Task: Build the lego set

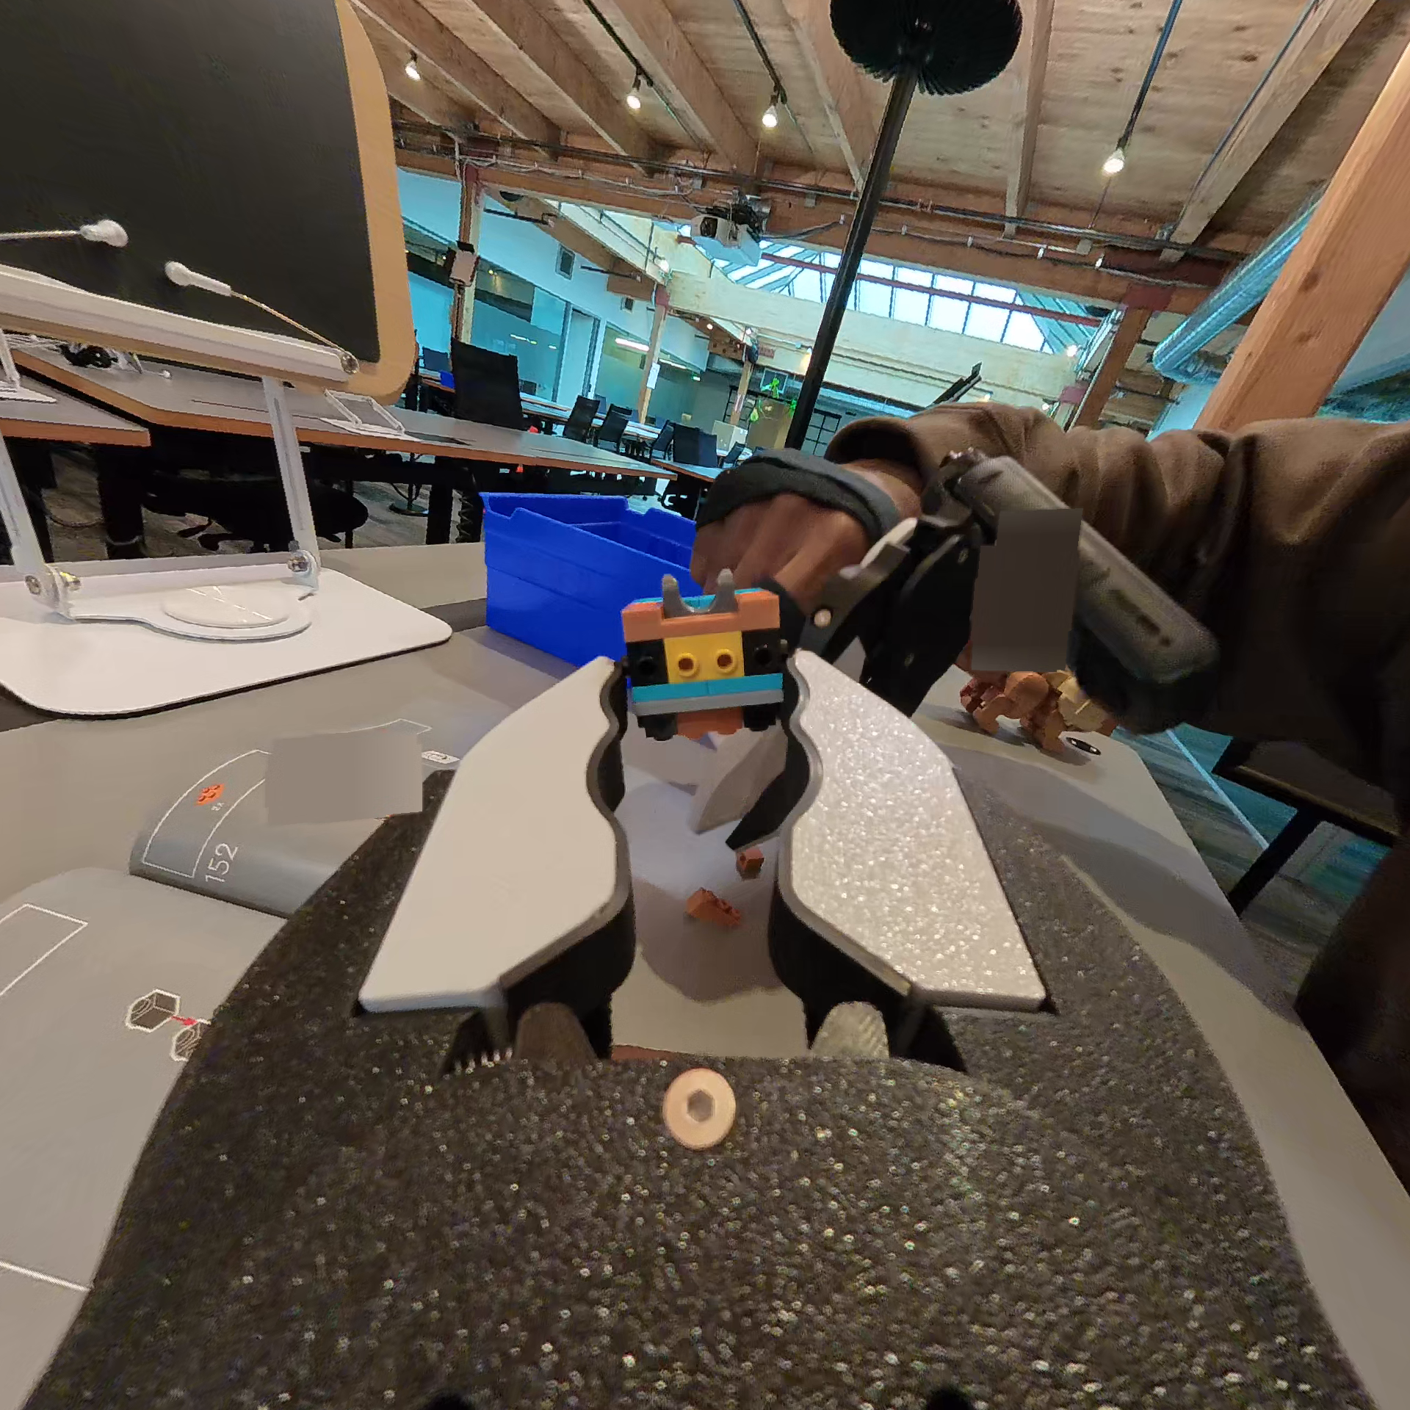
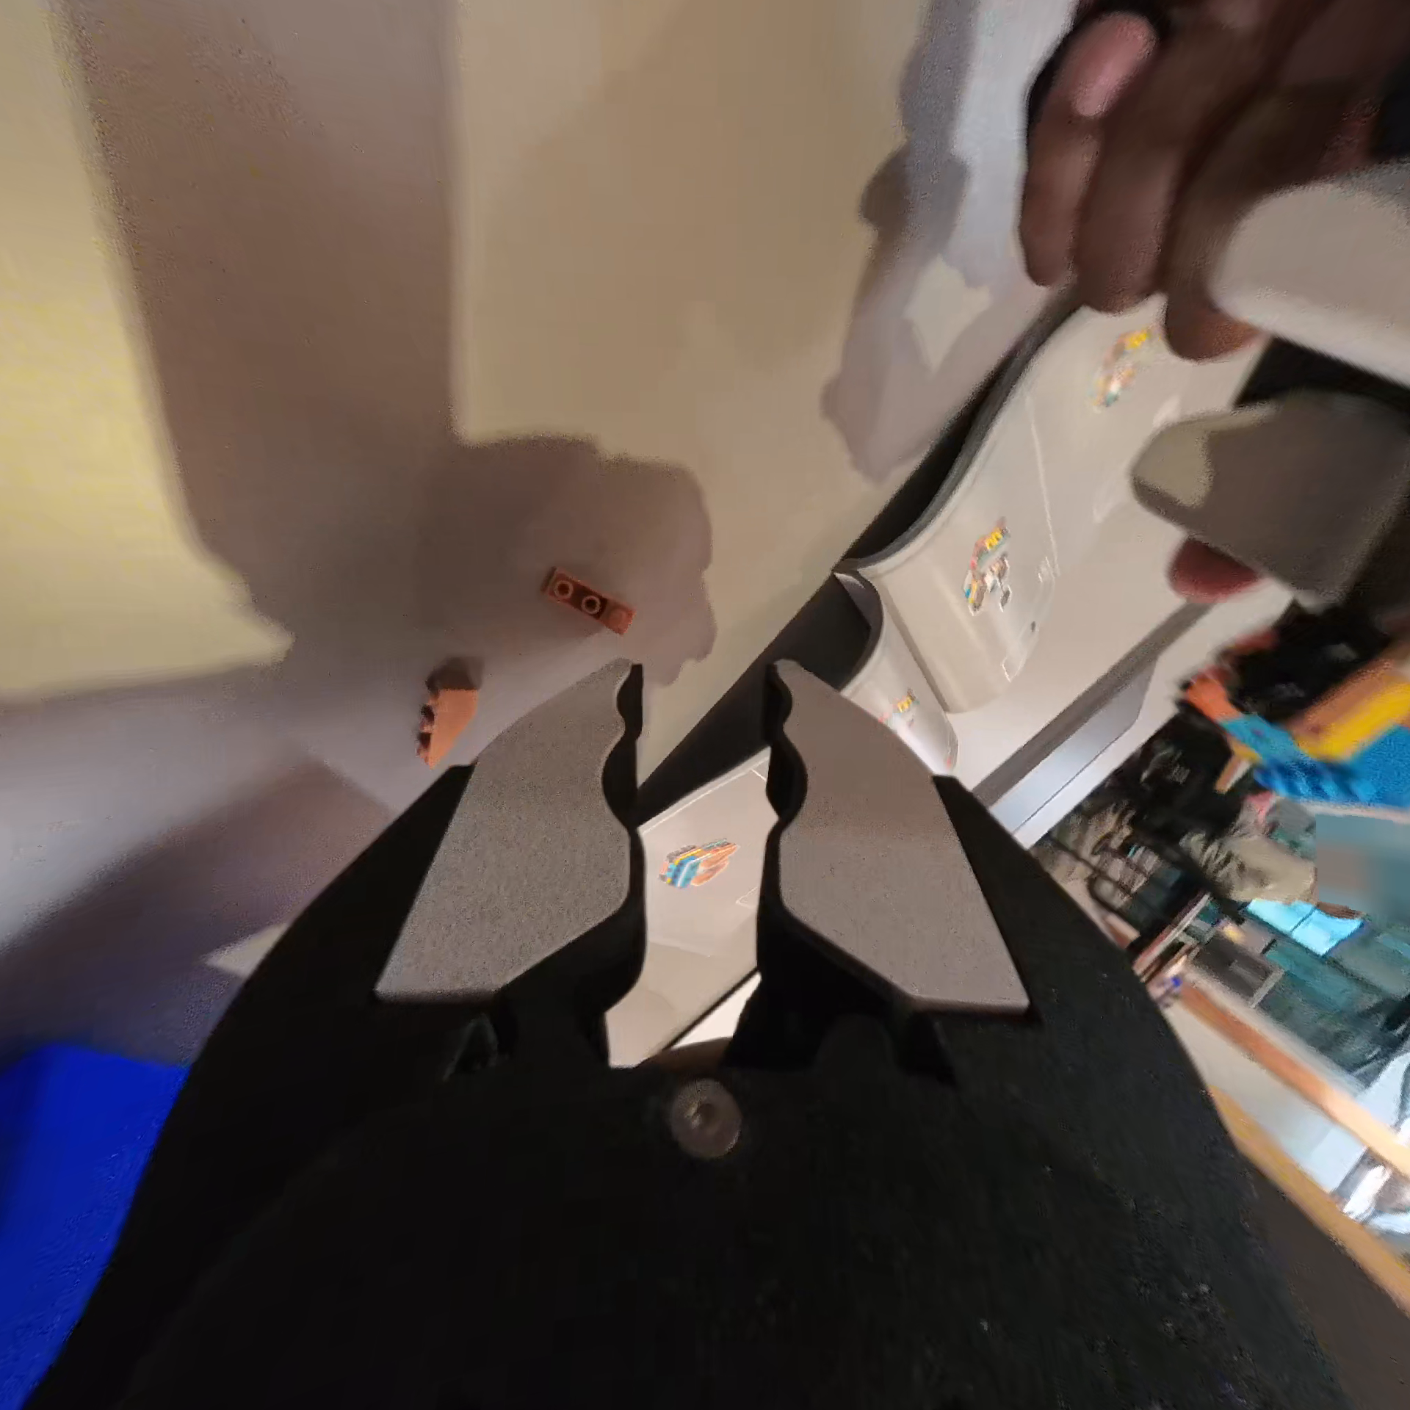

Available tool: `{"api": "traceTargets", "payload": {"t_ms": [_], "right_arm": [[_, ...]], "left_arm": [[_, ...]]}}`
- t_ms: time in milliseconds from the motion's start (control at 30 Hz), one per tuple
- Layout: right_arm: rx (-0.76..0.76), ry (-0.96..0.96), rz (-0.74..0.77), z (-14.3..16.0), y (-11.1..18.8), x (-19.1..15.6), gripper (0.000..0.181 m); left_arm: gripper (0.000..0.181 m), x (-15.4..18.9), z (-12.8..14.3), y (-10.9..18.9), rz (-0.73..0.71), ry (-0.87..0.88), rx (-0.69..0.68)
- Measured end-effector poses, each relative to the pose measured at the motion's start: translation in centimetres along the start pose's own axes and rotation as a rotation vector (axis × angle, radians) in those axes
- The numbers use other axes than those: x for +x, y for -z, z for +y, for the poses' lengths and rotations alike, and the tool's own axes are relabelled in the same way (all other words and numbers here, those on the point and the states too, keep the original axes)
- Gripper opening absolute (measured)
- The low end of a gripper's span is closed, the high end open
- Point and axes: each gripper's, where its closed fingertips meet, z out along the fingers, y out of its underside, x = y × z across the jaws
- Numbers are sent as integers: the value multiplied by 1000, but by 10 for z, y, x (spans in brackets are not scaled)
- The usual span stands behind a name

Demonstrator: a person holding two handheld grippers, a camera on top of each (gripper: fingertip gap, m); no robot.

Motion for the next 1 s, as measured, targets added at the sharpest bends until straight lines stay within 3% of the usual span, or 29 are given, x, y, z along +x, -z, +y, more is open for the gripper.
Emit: {"api": "traceTargets", "payload": {"t_ms": [167, 500, 633, 733, 833, 1000], "right_arm": [[-48, 201, -89, 4, -14, -9, 30], [-55, 339, -124, 0, -25, -16, 33], [-70, 336, -146, -4, -30, -24, 12], [-119, 248, -132, -2, -28, -24, 10], [-170, 107, -45, 1, -17, -20, 10], [-148, -297, 184, -5, 22, -15, 9]], "left_arm": [[39, -1, -4, 2, -2, 9, 13], [39, -1, -6, 3, 1, 14, 16], [39, 0, -2, 1, 8, 8, -6], [39, -1, 6, -1, 14, 26, -52], [39, -2, 30, -4, 6, 43, -200], [39, 6, 77, -8, 1, 38, -464]]}}
